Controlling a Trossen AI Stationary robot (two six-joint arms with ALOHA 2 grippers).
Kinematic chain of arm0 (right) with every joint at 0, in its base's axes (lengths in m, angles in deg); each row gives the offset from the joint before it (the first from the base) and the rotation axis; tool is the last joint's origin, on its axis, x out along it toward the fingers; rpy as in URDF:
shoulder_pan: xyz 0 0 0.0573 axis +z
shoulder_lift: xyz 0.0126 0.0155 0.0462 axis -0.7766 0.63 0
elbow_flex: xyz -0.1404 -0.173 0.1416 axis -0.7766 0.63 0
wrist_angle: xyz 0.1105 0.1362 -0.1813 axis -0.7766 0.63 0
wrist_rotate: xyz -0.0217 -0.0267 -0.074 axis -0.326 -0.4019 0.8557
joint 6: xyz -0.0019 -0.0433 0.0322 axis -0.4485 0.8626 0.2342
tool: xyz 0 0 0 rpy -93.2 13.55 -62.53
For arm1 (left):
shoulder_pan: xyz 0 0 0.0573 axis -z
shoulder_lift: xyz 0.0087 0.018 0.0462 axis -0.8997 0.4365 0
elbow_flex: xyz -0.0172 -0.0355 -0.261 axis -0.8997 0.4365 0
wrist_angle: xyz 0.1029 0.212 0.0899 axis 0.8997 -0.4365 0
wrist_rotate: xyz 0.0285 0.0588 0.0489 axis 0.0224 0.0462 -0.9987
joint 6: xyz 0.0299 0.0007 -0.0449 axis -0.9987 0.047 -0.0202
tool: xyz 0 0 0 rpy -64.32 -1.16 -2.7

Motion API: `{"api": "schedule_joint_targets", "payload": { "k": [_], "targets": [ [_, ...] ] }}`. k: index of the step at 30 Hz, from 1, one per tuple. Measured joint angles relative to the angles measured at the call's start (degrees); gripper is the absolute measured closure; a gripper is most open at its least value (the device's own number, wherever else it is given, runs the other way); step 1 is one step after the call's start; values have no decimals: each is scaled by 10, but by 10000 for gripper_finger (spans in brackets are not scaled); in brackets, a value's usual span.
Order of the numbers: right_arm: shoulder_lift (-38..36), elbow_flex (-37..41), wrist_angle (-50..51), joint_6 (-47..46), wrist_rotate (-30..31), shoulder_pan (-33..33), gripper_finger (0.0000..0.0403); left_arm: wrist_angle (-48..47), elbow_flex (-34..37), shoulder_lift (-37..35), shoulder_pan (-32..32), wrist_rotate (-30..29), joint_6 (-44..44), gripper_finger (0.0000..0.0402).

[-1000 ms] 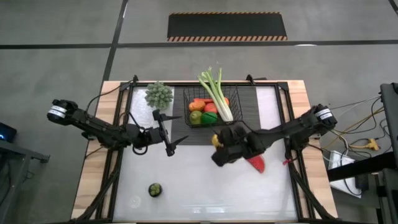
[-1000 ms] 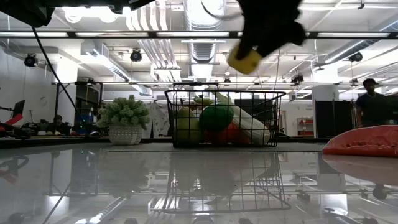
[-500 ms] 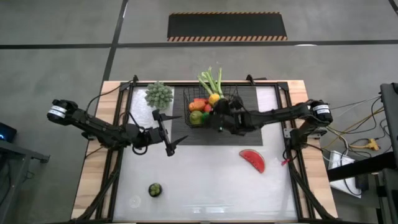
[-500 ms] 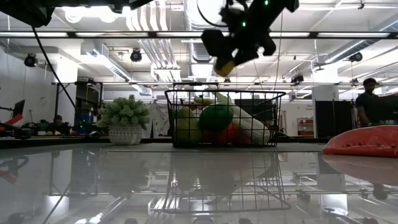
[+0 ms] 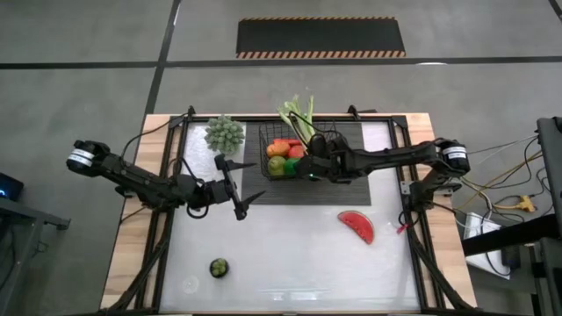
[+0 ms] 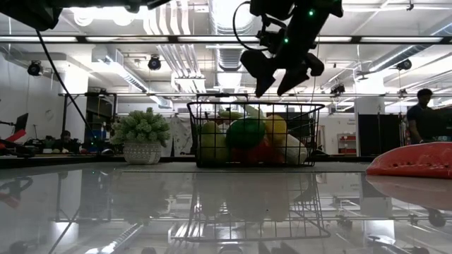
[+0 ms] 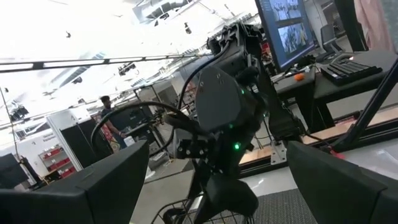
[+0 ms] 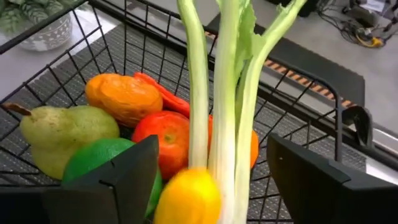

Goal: Build produce basket
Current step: Put the black mangosteen into the black wire basket

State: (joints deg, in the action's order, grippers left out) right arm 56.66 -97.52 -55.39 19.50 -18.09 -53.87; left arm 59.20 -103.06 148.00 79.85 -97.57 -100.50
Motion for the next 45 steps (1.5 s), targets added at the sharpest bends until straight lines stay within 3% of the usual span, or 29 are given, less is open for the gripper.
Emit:
{"api": "schedule_joint_targets", "payload": {
  "k": [7, 17, 24, 32, 35, 41, 45],
  "targets": [
    [-29, -4, 4, 89, -6, 19, 103, -15, 1, 0, 1, 0, 33, 40],
    [-93, 14, 16, 215, -26, 103, 113, -229, -6, 1, 54, 13, 405, 40],
    [-143, 77, -16, 233, -26, 126, 122, -324, -42, 13, 158, 3, 539, 40],
    [-196, 144, -86, 243, -25, 125, 120, -620, -174, 81, 237, -18, 715, 40],
    [-207, 160, -120, 264, -25, 125, 123, -753, -232, 126, 258, 23, 792, 40],
    [-211, 169, -135, 273, -26, 125, 124, -1030, -345, 221, 304, 195, 952, 50],
    [-207, 170, -136, 271, -26, 125, 124, -1080, -365, 256, 317, 247, 1008, 59]
  ]
}}
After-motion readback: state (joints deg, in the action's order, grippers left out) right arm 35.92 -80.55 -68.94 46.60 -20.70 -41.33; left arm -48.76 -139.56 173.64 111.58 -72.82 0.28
